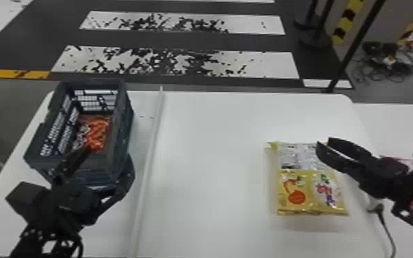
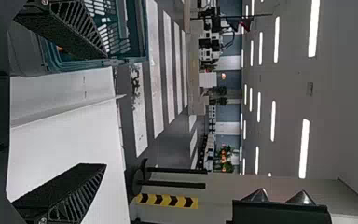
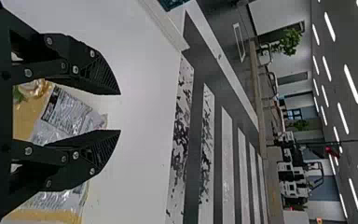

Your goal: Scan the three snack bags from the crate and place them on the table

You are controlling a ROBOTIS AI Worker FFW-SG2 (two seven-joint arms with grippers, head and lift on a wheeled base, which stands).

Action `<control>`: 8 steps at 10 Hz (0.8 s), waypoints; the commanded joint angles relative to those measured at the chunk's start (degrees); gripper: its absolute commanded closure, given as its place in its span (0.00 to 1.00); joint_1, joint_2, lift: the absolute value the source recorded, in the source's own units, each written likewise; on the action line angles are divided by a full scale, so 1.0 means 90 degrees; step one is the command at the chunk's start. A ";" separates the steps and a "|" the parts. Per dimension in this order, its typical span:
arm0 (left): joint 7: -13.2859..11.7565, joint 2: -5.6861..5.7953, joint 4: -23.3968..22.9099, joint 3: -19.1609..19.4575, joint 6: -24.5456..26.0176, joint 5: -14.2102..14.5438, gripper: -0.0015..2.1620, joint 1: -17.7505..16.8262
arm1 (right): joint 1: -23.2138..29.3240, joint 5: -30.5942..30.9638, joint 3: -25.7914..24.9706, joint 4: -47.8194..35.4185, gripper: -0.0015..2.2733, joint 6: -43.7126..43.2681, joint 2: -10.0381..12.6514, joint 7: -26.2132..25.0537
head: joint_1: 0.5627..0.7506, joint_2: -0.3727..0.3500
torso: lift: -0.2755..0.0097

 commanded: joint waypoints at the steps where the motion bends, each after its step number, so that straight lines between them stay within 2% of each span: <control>1: 0.0001 0.0002 -0.0008 0.0002 0.0000 0.0013 0.02 -0.0007 | 0.0046 0.0014 -0.0676 0.0048 0.04 0.0083 -0.0008 0.0009 | 0.70 0.40 | 0.75; 2: 0.0001 0.0002 -0.0027 0.0002 0.0000 0.0013 0.02 -0.0007 | 0.0056 0.0102 -0.0989 0.0117 0.03 0.0161 -0.0018 0.0009 | 0.70 0.37 | 0.75; 3: 0.0001 0.0002 -0.0056 0.0012 0.0000 0.0013 0.02 -0.0007 | 0.0056 0.0180 -0.1204 0.0234 0.03 0.0278 -0.0038 0.0019 | 0.70 0.29 | 0.75; 5: 0.0001 0.0002 -0.0066 0.0051 -0.0020 0.0052 0.02 0.0003 | 0.0056 0.0434 -0.1272 0.0595 0.03 0.0454 -0.0145 0.0097 | 0.70 0.19 | 0.75; 8: 0.0001 -0.0008 -0.0027 0.0051 0.0000 0.0062 0.02 -0.0017 | 0.0037 0.0629 -0.1184 0.1171 0.03 0.0454 -0.0321 0.0146 | 0.70 0.14 | 0.75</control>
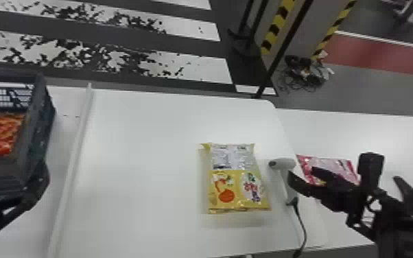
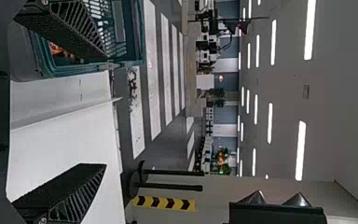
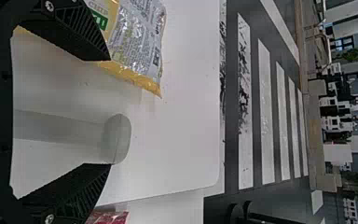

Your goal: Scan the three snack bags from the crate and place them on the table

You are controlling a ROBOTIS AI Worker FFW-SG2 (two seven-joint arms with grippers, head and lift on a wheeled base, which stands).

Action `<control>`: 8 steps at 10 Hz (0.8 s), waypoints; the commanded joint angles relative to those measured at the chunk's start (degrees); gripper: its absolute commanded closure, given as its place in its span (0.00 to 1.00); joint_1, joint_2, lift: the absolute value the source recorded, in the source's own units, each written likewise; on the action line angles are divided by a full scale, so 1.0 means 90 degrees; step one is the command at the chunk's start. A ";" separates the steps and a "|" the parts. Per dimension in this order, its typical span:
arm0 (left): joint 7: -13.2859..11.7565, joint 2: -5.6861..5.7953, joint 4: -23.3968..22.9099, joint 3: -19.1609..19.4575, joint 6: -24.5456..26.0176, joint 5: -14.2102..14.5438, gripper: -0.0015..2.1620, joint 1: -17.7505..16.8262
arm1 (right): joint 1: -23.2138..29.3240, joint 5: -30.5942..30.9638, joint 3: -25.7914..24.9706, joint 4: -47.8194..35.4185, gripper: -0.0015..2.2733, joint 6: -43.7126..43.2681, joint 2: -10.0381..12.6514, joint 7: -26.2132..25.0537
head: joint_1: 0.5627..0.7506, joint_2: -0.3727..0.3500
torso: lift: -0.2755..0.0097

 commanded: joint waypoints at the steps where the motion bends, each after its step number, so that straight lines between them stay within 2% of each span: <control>1: 0.0000 -0.0003 0.0062 -0.0012 -0.0005 0.0001 0.02 -0.0040 | -0.0129 0.0131 0.0143 0.0323 0.03 -0.0020 -0.0078 0.0000 | 0.70 0.13 | 0.75; 6: 0.0000 -0.0003 0.0228 -0.0021 -0.0083 0.0031 0.02 -0.0079 | -0.1105 0.0580 0.0729 0.1642 0.05 -0.0078 -0.0195 -0.0029 | 0.70 0.13 | 0.75; 7: 0.0000 -0.0003 0.0238 -0.0021 -0.0083 0.0031 0.02 -0.0079 | -0.1291 0.0707 0.0826 0.1886 0.12 -0.0078 -0.0254 -0.0069 | 0.70 0.13 | 0.75; 8: 0.0000 -0.0003 0.0238 -0.0012 -0.0103 0.0040 0.02 -0.0069 | -0.1437 0.0873 0.0943 0.2062 0.23 -0.0078 -0.0293 -0.0108 | 0.70 0.13 | 0.75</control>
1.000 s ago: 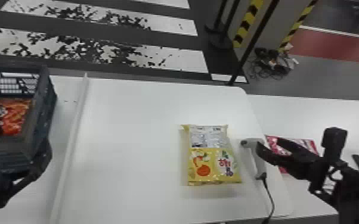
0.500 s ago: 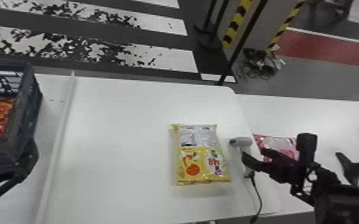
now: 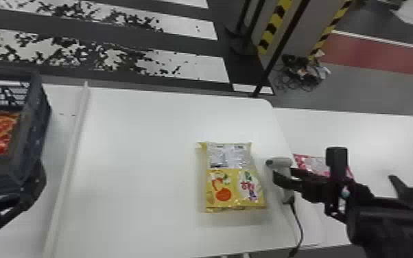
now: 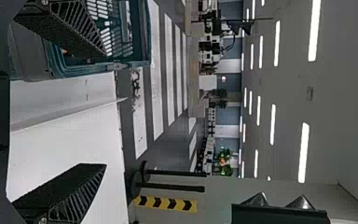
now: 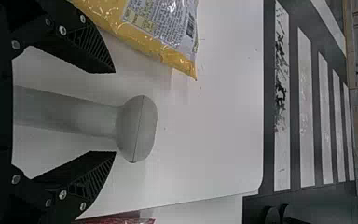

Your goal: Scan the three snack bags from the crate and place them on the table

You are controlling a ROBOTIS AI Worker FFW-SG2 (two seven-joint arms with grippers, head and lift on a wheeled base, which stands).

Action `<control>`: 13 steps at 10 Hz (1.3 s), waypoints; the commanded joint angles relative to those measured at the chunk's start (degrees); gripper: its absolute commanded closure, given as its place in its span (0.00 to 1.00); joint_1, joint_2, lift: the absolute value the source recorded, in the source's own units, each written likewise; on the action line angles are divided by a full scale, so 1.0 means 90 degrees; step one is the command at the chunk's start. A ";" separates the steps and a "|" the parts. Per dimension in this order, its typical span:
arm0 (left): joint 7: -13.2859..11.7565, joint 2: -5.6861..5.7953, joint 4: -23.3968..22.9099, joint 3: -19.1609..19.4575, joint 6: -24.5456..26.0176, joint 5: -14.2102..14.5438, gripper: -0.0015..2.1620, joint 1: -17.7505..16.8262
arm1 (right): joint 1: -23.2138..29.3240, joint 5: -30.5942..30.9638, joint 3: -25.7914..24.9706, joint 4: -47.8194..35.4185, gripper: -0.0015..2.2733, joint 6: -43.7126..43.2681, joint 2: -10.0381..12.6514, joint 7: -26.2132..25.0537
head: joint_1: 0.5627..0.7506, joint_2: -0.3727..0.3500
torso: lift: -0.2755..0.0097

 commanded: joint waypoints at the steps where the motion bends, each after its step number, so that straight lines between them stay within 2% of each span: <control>1: 0.0000 0.0000 0.0001 0.0001 -0.0030 0.0007 0.02 0.0013 | -0.0185 0.0177 0.0130 0.0245 0.39 0.0019 -0.0052 -0.0017 | 0.70 0.13 | 0.75; 2: 0.0000 -0.0010 -0.0009 0.0001 -0.0030 0.0007 0.02 0.0013 | -0.0264 0.0275 0.0160 0.0353 0.71 0.0058 -0.0071 -0.0017 | 0.70 0.13 | 0.75; 3: 0.0000 -0.0010 -0.0018 -0.0019 -0.0030 -0.0003 0.02 0.0013 | -0.0283 0.0294 0.0199 0.0372 0.94 0.0156 -0.0100 -0.0037 | 0.70 0.12 | 0.75; 5: 0.0000 -0.0010 -0.0057 -0.0048 -0.0010 -0.0003 0.02 0.0013 | -0.0244 0.0285 0.0160 0.0177 0.99 0.0332 -0.0100 -0.0105 | 0.70 0.11 | 0.75; 9: 0.0000 -0.0020 -0.0097 -0.0038 -0.0010 -0.0003 0.02 0.0062 | 0.0234 0.0099 0.0130 -0.1610 0.99 0.1680 0.0007 -0.0164 | 0.70 0.12 | 0.75; 11: 0.0000 -0.0039 -0.0116 -0.0058 -0.0010 -0.0003 0.02 0.0062 | 0.0293 0.0099 0.0248 -0.2274 0.99 0.2129 0.0124 -0.0164 | 0.70 0.17 | 0.75; 13: 0.0000 -0.0068 -0.0116 -0.0078 -0.0010 -0.0003 0.02 0.0062 | 0.0137 0.0099 0.0492 -0.2616 0.99 0.2500 0.0134 -0.0164 | 0.70 0.22 | 0.75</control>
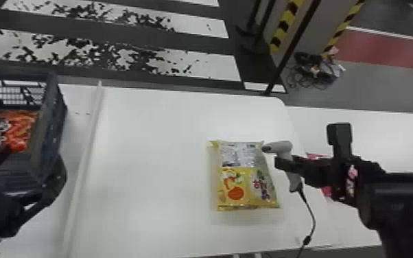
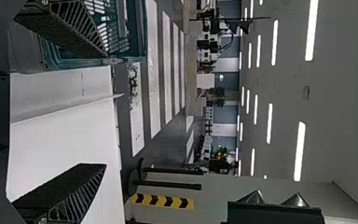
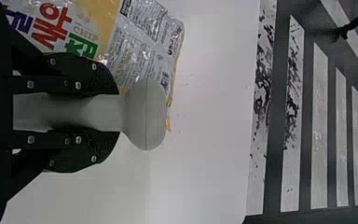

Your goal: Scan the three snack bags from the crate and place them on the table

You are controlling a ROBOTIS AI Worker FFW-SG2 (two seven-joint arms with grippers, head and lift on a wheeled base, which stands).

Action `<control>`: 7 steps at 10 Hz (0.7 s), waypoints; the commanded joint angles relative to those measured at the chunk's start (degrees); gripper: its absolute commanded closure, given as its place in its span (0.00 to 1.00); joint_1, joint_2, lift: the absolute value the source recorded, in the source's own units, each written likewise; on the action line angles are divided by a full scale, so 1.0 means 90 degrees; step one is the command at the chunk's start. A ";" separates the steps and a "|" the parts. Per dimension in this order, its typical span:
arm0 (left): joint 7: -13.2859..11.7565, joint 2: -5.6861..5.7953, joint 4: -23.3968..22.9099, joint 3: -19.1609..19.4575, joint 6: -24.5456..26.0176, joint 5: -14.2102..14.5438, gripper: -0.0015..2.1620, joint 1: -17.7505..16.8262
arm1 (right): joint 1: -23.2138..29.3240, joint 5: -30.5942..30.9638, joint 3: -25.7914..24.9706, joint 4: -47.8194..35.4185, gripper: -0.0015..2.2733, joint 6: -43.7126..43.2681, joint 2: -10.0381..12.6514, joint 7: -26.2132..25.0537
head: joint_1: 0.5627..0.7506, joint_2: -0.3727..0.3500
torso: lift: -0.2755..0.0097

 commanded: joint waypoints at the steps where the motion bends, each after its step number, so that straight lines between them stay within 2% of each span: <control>1: 0.0009 -0.0010 0.0001 -0.0007 0.0000 0.0000 0.02 -0.0004 | -0.0162 0.0000 0.0236 -0.0142 0.99 0.0259 0.0014 0.0000 | 0.70 0.24 | 0.75; 4: 0.0009 -0.0030 0.0001 -0.0007 0.0000 0.0000 0.02 -0.0004 | -0.0611 0.0088 0.0753 0.0053 0.99 0.0513 0.0092 -0.0088 | 0.70 0.31 | 0.75; 7: 0.0009 -0.0039 0.0011 0.0013 0.0000 0.0000 0.02 -0.0004 | -0.0963 0.0195 0.0978 0.0561 0.99 0.0493 0.0102 -0.0176 | 0.70 0.35 | 0.75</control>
